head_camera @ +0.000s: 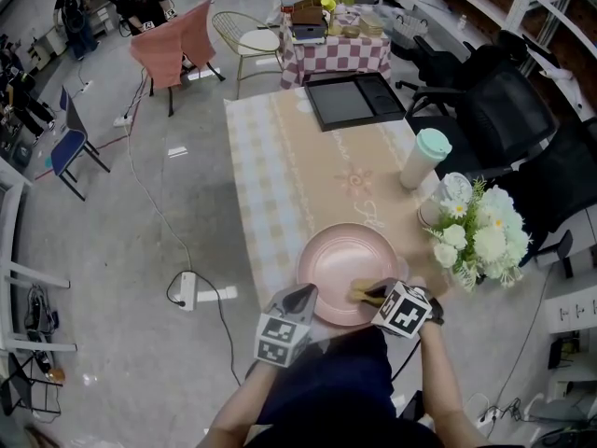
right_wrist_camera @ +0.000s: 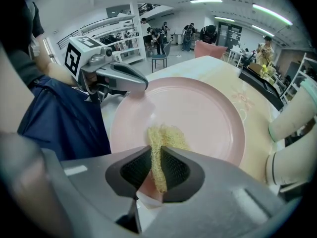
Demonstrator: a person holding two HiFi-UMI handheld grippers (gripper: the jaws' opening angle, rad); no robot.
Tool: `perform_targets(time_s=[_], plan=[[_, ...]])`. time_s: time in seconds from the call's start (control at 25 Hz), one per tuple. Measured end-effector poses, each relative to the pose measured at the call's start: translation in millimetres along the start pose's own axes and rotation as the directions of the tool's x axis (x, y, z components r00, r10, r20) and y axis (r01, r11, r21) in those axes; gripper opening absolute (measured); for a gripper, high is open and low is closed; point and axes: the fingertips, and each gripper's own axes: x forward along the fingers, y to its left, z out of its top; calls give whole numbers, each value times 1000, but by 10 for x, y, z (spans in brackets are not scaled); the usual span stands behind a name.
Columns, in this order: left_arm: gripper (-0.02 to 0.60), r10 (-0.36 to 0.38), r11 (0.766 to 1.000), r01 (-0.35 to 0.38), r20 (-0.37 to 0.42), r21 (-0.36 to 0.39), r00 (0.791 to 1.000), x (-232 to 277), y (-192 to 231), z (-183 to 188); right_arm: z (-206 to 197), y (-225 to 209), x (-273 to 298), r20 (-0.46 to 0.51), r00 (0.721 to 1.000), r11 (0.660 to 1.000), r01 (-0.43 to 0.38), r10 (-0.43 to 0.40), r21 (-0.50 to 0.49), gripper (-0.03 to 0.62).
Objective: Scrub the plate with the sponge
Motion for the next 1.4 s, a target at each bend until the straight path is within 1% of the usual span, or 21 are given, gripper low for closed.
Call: perform_targets(time_s=[0.24, 0.4, 0.6, 0.72, 0.84, 0.96, 1.08, 1.24, 1.32, 1.4], plan=[[12, -6, 1000, 6, -9, 1, 1000, 29, -23, -10, -47, 45, -40, -41, 999, 999, -15, 16, 35, 55], [12, -3, 1000, 3, -8, -2, 1000, 40, -3, 0, -60, 65, -61, -87, 996, 1000, -20, 22, 22, 55], [12, 1, 1000, -1, -5, -3, 1000, 48, 27, 14, -56, 105, -111, -122, 992, 999, -38, 38, 0, 55], [12, 2, 1000, -2, -2, -8, 1000, 49, 43, 24, -35, 115, -163, -127, 991, 999, -43, 43, 3, 55], [12, 1, 1000, -1, 0, -9, 1000, 57, 57, 30, 19, 96, -233, -108, 994, 999, -35, 35, 6, 55], [12, 3, 1000, -2, 3, -10, 1000, 61, 63, 35, 109, -5, -322, -70, 997, 999, 20, -24, -46, 55], [12, 6, 1000, -6, 6, -14, 1000, 60, 80, 47, 276, -191, -395, 2, 993, 985, 116, -117, -130, 55], [12, 10, 1000, -10, 6, -15, 1000, 71, 107, 56, 522, -491, -443, 108, 965, 955, 254, -239, -154, 55], [12, 13, 1000, -12, 8, -18, 1000, 73, 116, 62, 616, -586, -427, 138, 954, 942, 288, -266, -171, 55], [12, 15, 1000, -15, 10, -23, 1000, 77, 121, 65, 659, -661, -377, 142, 948, 930, 308, -284, -199, 55]])
